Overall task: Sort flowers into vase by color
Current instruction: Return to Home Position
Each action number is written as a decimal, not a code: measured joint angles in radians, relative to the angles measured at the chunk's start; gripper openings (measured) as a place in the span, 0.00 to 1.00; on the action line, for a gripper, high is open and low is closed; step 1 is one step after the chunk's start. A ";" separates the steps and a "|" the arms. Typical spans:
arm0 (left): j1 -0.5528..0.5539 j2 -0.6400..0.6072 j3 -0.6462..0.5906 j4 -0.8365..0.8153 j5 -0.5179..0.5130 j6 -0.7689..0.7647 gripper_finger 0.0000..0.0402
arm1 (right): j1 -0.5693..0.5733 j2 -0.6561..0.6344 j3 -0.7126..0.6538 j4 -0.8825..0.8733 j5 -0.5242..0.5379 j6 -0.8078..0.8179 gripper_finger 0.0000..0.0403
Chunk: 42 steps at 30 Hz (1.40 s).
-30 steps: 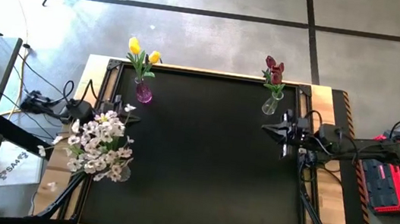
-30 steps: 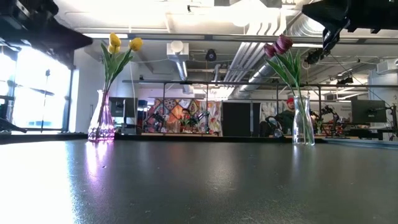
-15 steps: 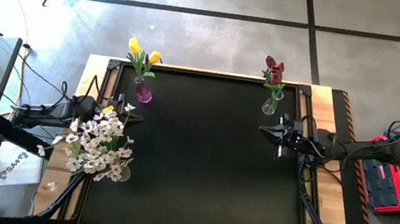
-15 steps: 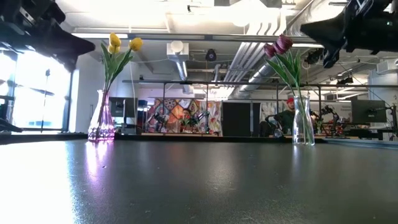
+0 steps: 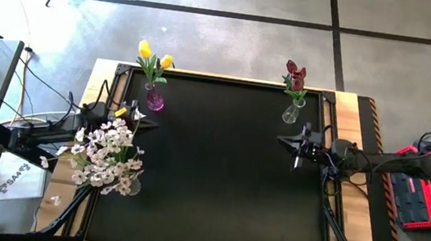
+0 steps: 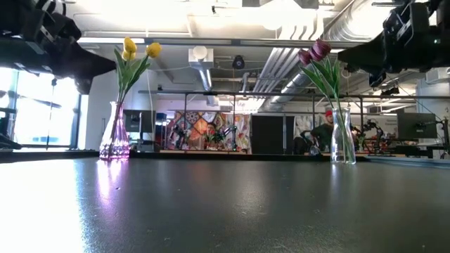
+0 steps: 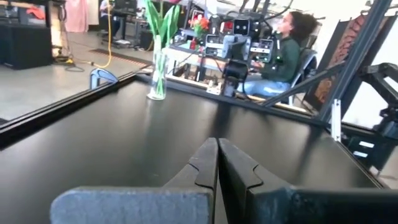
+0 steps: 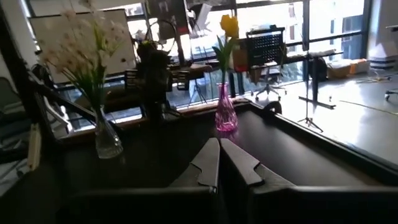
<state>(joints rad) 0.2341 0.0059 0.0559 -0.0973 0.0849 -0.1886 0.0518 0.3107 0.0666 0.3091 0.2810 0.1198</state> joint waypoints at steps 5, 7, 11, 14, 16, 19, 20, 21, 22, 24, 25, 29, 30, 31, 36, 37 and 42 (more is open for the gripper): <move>0.058 0.000 0.000 0.008 0.070 0.000 0.00 | -0.024 -0.006 0.000 0.002 -0.027 -0.005 0.00; 0.078 0.000 0.000 0.013 0.095 0.000 0.00 | -0.028 -0.006 0.000 -0.001 -0.028 -0.008 0.00; 0.113 0.000 0.000 0.015 0.125 -0.009 0.00 | -0.028 -0.058 0.000 0.005 -0.031 -0.048 0.00; 0.129 -0.001 0.000 0.017 0.132 -0.009 0.00 | -0.028 -0.129 0.000 -0.040 -0.030 -0.058 0.00; 0.140 -0.001 0.000 0.018 0.141 -0.011 0.00 | -0.028 -0.184 0.000 -0.094 -0.027 -0.057 0.00; 0.152 -0.001 0.000 0.021 0.172 -0.019 0.00 | -0.028 -0.271 0.000 -0.153 -0.027 -0.053 0.00; 0.156 -0.002 0.002 0.019 0.178 -0.019 0.00 | -0.028 -0.298 0.000 -0.169 -0.027 -0.054 0.00; 0.161 -0.002 0.007 0.011 0.180 -0.019 0.00 | -0.028 -0.311 0.000 -0.185 -0.026 -0.056 0.00; 0.167 -0.002 0.013 0.008 0.179 -0.018 0.00 | -0.028 -0.310 0.003 -0.185 -0.023 -0.059 0.00; 0.182 -0.002 0.025 0.009 0.180 -0.011 0.00 | -0.029 -0.307 0.003 -0.201 -0.022 -0.073 0.00; 0.189 -0.002 0.032 0.007 0.180 -0.012 0.00 | -0.031 -0.307 0.003 -0.205 -0.020 -0.075 0.00; 0.215 -0.002 0.038 0.012 0.210 -0.034 0.00 | -0.043 -0.310 0.003 -0.227 -0.018 -0.086 0.00; 0.219 -0.002 0.038 0.009 0.226 -0.039 0.00 | -0.048 -0.310 0.003 -0.227 -0.019 -0.089 0.00; 0.222 -0.002 0.038 0.008 0.236 -0.043 0.00 | -0.053 -0.310 0.003 -0.230 -0.021 -0.094 0.00; 0.224 -0.002 0.038 0.008 0.242 -0.044 0.00 | -0.067 -0.310 0.003 -0.260 -0.031 -0.094 0.00; 0.224 -0.002 0.037 0.010 0.240 -0.045 0.00 | -0.069 -0.310 0.003 -0.264 -0.032 -0.090 0.00; 0.218 -0.002 -0.004 0.048 0.247 -0.067 0.00 | -0.072 -0.310 -0.042 -0.187 -0.123 -0.024 0.00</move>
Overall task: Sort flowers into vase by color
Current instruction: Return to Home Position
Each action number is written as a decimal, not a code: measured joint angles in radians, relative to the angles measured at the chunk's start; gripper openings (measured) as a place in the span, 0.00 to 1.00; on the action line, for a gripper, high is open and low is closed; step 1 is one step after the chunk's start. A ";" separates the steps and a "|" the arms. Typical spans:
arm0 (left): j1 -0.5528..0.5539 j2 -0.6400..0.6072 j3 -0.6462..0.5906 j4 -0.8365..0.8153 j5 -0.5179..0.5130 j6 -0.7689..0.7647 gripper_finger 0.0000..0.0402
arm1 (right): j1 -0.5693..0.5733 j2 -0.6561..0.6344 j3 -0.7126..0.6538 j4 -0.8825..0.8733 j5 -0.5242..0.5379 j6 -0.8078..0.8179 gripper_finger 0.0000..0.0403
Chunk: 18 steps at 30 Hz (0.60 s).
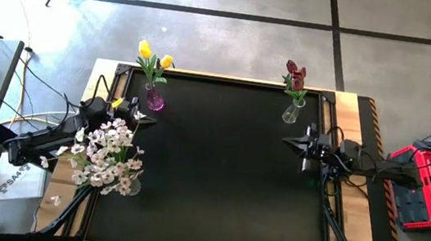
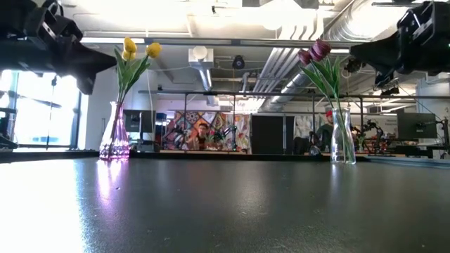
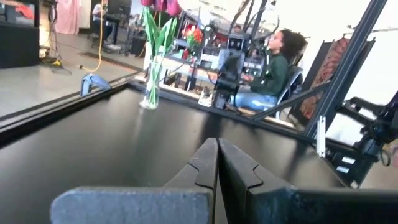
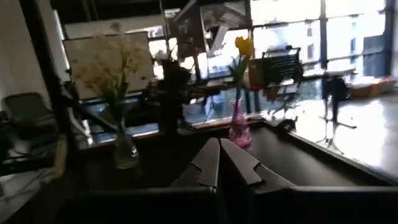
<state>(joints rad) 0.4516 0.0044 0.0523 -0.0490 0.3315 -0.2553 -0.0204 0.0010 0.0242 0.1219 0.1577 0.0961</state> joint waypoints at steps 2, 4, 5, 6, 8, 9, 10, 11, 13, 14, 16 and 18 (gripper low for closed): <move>-0.003 0.000 -0.013 0.030 0.000 -0.004 0.00 | 0.000 0.001 -0.014 0.010 -0.013 0.031 0.00; -0.003 0.001 -0.018 0.061 0.001 -0.004 0.00 | 0.000 0.005 -0.014 0.006 -0.011 0.057 0.00; -0.003 0.001 -0.020 0.063 0.001 -0.004 0.00 | 0.000 0.003 -0.014 0.006 -0.012 0.059 0.00; -0.003 0.001 -0.021 0.060 0.004 -0.002 0.00 | 0.000 0.002 -0.014 0.007 -0.015 0.061 0.00; -0.003 0.003 -0.022 0.057 0.021 0.004 0.00 | 0.000 0.002 -0.014 0.011 -0.029 0.075 0.00; -0.003 0.005 -0.022 0.063 0.033 0.007 0.00 | 0.000 0.002 -0.014 0.010 -0.036 0.084 0.00; -0.003 0.008 -0.022 0.064 0.045 0.013 0.00 | 0.000 0.002 -0.014 0.010 -0.043 0.091 0.00; -0.003 0.010 -0.022 0.062 0.051 0.014 0.00 | 0.000 0.002 -0.014 0.010 -0.050 0.103 0.00; -0.003 0.015 -0.022 0.063 0.052 0.028 0.00 | 0.000 0.002 -0.014 0.009 -0.061 0.110 0.00; -0.003 0.017 -0.022 0.063 0.052 0.036 0.00 | 0.000 0.002 -0.014 0.009 -0.063 0.114 0.00; -0.003 0.022 -0.022 0.063 0.052 0.048 0.00 | 0.000 0.002 -0.014 0.009 -0.066 0.132 0.00; -0.003 0.026 -0.022 0.063 0.052 0.048 0.00 | 0.000 0.002 -0.014 0.009 -0.076 0.149 0.00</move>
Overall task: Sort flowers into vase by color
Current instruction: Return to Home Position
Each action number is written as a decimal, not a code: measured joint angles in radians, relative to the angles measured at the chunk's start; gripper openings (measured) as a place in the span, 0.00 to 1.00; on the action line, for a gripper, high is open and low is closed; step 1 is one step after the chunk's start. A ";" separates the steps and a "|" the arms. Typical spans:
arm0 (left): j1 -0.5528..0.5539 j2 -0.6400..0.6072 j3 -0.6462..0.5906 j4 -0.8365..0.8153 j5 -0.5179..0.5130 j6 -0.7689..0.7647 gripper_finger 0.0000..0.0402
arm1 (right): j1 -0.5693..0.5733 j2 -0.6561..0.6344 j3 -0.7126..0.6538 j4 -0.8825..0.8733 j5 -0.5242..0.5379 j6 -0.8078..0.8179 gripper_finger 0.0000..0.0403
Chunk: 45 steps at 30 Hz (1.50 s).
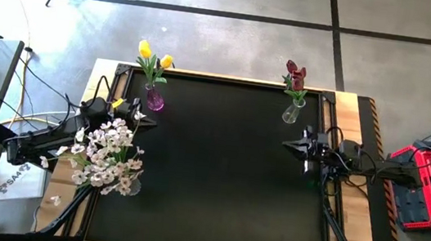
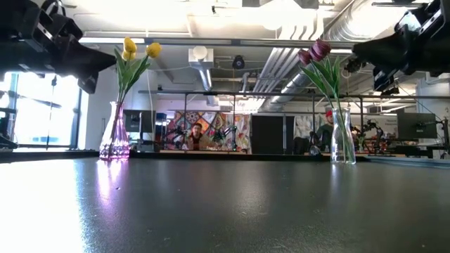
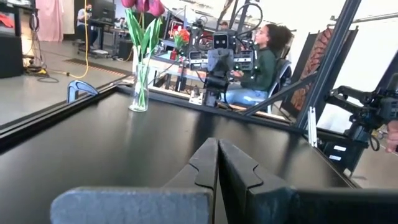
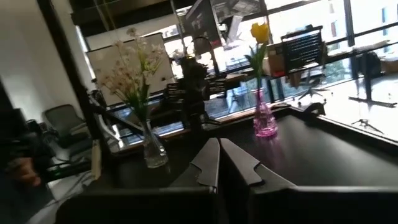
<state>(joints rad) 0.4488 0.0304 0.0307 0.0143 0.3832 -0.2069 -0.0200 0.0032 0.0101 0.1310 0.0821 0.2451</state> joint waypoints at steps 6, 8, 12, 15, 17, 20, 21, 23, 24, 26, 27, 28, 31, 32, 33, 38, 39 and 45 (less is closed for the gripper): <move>0.000 0.000 0.000 -0.001 -0.004 0.000 0.00 | 0.000 0.000 0.000 -0.012 -0.054 0.019 0.00; 0.000 0.000 0.000 -0.001 -0.009 -0.005 0.00 | 0.000 0.001 0.000 -0.038 -0.052 0.062 0.00; 0.000 0.000 0.000 -0.001 -0.011 -0.027 0.00 | 0.000 0.002 0.000 -0.106 -0.050 0.094 0.00; 0.000 0.000 0.000 -0.001 -0.012 -0.027 0.00 | 0.000 0.004 0.000 -0.115 -0.051 0.092 0.00; 0.000 0.000 0.000 -0.001 -0.012 -0.027 0.00 | 0.000 0.003 0.000 -0.115 -0.052 0.095 0.00; 0.000 0.000 0.000 -0.001 -0.012 -0.027 0.00 | 0.000 0.003 0.000 -0.116 -0.052 0.090 0.00; 0.000 0.000 0.000 -0.001 -0.012 -0.027 0.00 | 0.000 0.003 0.000 -0.116 -0.053 0.090 0.00; 0.000 0.000 0.000 -0.001 -0.012 -0.027 0.00 | 0.000 0.003 0.000 -0.116 -0.053 0.092 0.00; 0.000 0.000 0.000 -0.001 -0.012 -0.027 0.00 | 0.000 0.003 0.000 -0.116 -0.053 0.095 0.00; 0.000 0.000 0.000 -0.001 -0.012 -0.027 0.00 | 0.000 0.004 0.000 -0.117 -0.053 0.095 0.00; 0.000 0.000 0.000 -0.001 -0.012 -0.027 0.00 | 0.000 0.004 0.000 -0.117 -0.053 0.095 0.00; 0.000 0.000 0.000 -0.001 -0.012 -0.027 0.00 | 0.000 0.004 0.000 -0.117 -0.053 0.095 0.00; 0.000 0.000 0.000 -0.001 -0.012 -0.026 0.00 | 0.000 0.004 0.001 -0.119 -0.053 0.095 0.00; 0.000 0.000 0.000 -0.001 -0.012 -0.026 0.00 | 0.000 0.004 0.001 -0.119 -0.053 0.095 0.00; 0.000 0.000 0.000 -0.001 -0.012 -0.026 0.00 | 0.000 0.004 0.001 -0.119 -0.053 0.095 0.00; 0.000 0.000 0.000 -0.001 -0.012 -0.026 0.00 | 0.000 0.004 0.001 -0.119 -0.053 0.095 0.00; 0.000 0.000 0.000 -0.001 -0.012 -0.026 0.00 | 0.000 0.004 0.001 -0.119 -0.053 0.095 0.00; 0.000 0.000 0.000 -0.001 -0.012 -0.026 0.00 | 0.000 0.004 0.001 -0.119 -0.053 0.095 0.00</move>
